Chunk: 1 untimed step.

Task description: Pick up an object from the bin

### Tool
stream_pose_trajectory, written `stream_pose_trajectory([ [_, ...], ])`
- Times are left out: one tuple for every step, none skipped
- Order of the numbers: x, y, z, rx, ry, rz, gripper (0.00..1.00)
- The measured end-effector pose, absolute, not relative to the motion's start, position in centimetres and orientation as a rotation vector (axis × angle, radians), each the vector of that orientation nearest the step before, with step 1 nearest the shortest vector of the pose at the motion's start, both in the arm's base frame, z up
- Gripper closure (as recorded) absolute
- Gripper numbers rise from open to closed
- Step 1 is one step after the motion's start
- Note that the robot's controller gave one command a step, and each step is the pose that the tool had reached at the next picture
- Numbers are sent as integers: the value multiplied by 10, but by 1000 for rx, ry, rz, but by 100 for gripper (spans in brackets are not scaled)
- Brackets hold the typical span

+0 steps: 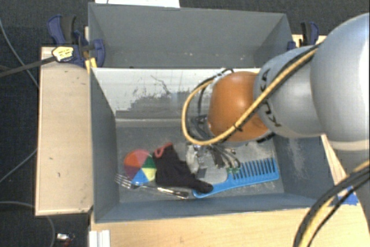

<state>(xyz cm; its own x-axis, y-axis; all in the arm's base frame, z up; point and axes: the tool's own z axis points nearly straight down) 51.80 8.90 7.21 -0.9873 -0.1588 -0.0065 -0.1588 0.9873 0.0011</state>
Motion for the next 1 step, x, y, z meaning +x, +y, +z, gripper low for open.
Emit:
stream_pose_trajectory([
  [496, 116, 70, -688, 3060, 2, 0],
])
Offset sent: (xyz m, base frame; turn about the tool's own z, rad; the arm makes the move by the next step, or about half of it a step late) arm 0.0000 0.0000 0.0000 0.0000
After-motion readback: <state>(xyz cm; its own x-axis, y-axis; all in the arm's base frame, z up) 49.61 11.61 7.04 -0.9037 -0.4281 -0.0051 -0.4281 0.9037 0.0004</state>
